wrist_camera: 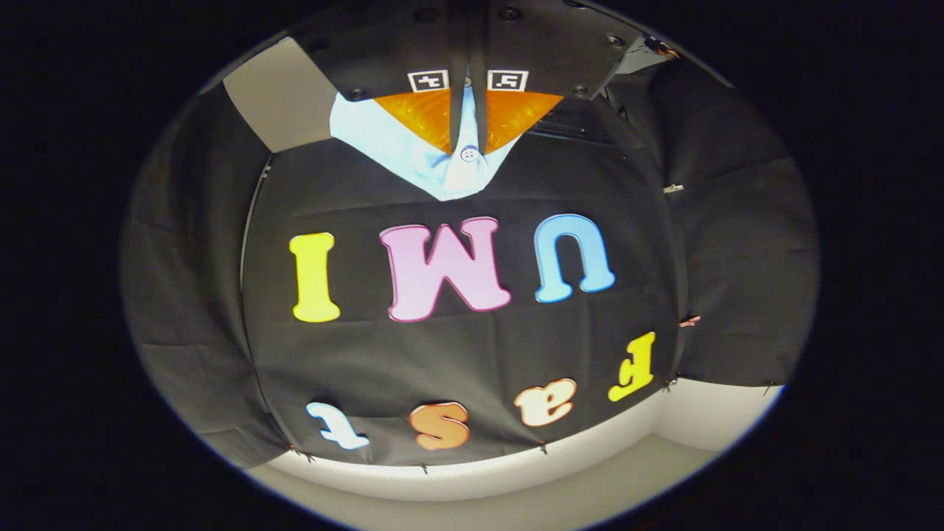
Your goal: Put the clothes into the washing machine and then close the washing machine lid.
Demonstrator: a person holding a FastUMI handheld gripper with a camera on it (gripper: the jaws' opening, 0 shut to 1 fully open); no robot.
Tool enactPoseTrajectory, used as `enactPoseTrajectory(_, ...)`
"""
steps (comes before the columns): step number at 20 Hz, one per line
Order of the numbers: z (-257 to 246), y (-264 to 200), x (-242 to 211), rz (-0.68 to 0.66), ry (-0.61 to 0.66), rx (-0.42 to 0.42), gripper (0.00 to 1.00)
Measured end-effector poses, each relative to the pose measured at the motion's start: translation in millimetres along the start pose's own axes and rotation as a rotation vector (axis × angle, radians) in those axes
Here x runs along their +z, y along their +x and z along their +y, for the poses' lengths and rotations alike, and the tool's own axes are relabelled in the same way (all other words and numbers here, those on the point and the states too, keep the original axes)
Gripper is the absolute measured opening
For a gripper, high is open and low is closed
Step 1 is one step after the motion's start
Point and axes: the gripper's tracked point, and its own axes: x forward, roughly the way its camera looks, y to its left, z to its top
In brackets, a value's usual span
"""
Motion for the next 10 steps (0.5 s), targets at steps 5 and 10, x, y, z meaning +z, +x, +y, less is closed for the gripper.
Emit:
enactPoseTrajectory(5, 85.2, 28.3, -16.9, 0.017, -0.003, 0.146, 0.04)
enactPoseTrajectory(10, 150.2, 68.8, -60.7, 0.083, -0.024, 0.256, 0.04)
